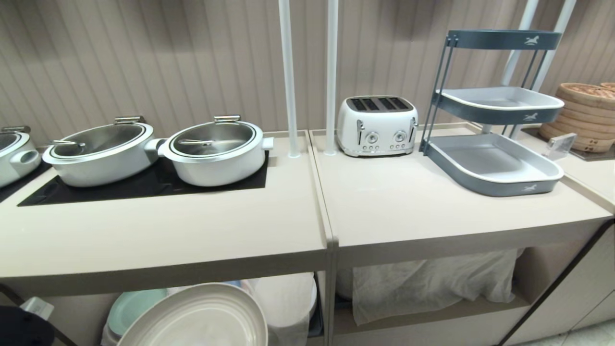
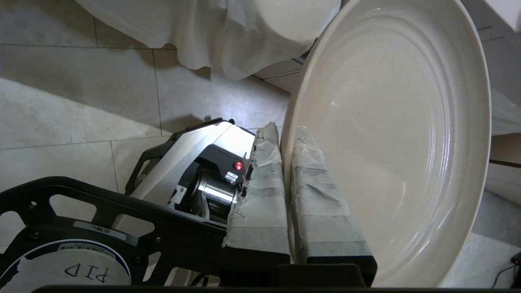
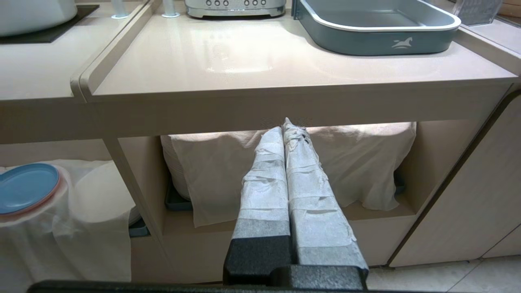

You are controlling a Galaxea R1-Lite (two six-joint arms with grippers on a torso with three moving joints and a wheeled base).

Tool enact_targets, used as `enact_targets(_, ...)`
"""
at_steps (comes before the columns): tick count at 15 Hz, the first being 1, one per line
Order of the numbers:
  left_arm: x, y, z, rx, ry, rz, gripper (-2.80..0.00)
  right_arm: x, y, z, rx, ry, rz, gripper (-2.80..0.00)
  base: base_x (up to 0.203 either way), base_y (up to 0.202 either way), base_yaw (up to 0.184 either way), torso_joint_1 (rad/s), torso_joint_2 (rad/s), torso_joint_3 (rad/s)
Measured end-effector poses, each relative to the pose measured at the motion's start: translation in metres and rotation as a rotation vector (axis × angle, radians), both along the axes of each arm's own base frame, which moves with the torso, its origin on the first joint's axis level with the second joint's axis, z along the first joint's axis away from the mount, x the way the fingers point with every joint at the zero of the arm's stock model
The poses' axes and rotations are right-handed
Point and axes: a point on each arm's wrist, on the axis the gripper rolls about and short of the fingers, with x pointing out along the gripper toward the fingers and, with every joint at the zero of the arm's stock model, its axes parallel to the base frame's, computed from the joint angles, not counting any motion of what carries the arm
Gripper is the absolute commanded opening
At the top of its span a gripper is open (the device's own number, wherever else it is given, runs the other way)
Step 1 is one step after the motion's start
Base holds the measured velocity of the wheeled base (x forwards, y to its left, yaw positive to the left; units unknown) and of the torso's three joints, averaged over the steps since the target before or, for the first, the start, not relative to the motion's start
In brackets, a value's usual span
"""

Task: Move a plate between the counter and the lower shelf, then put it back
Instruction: Put the plate

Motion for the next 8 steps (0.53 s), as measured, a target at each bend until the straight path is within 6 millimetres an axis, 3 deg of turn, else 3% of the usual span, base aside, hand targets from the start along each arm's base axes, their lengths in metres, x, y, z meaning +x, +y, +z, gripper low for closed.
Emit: enact_targets(8, 0.0, 0.0, 0.0001, 0.0, -0.001, 0.001, -2.8, 0.0, 0.0, 0.0, 0.002, 0.0, 0.0, -2.8, 0.0, 0.0, 0.0, 0.11, -0.23, -0.113)
